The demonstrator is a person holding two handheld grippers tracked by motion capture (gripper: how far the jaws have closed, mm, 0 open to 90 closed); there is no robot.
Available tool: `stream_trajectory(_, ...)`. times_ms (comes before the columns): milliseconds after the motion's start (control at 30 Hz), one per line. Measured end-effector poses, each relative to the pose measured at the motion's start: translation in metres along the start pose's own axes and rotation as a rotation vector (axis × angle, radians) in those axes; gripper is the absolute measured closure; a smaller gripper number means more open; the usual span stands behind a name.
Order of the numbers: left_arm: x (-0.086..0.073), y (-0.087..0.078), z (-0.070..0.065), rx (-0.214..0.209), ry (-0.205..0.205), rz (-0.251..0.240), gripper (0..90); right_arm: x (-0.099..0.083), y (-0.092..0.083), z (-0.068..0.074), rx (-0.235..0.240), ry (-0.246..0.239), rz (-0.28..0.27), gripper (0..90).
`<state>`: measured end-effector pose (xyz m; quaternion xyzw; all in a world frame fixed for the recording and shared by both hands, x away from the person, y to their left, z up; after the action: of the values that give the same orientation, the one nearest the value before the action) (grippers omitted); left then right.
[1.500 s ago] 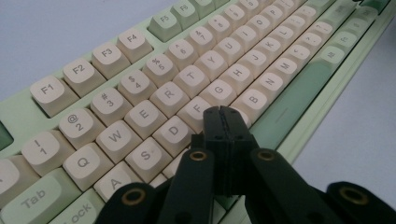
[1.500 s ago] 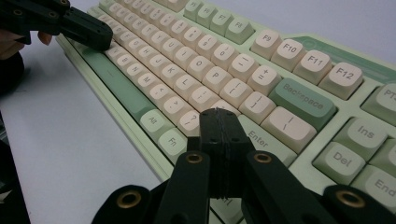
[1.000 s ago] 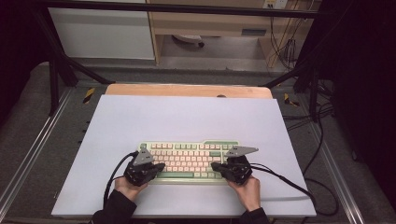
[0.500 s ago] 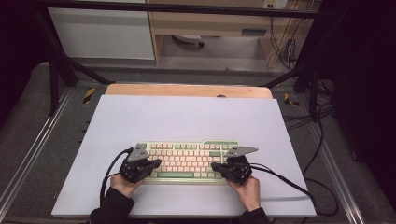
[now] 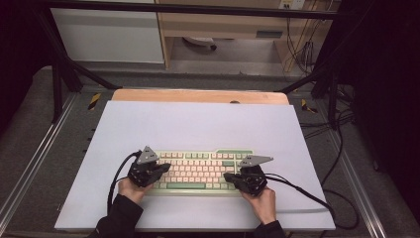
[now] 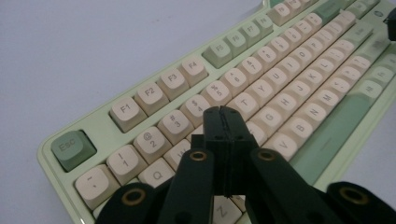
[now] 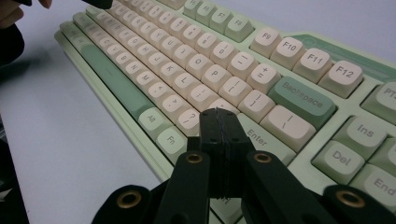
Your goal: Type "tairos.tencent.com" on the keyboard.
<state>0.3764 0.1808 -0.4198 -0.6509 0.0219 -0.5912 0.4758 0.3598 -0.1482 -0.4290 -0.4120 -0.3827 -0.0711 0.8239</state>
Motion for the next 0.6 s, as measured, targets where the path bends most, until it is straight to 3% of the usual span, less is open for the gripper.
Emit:
stream_trajectory(267,0.000,0.012,0.005,0.006,-0.020,0.015,90.0,0.000,0.000,0.000,0.001,0.000,0.000,90.0)
stream_trajectory(600,-0.002,0.016,0.006,0.011,-0.007,0.022,90.0,0.000,-0.001,0.000,0.000,-0.001,-0.005,90.0)
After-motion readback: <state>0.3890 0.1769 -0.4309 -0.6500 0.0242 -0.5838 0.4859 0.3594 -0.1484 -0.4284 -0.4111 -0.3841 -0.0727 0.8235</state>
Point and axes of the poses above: each handheld gripper's, and its own axes: y roughly forward along the jaws, x roughly out of its top, z roughly to its left, the point moved 1 cm from there along y, roughly forward along the jaws, and after that the axes turned 14 degrees about y, right-handed, at the moved point
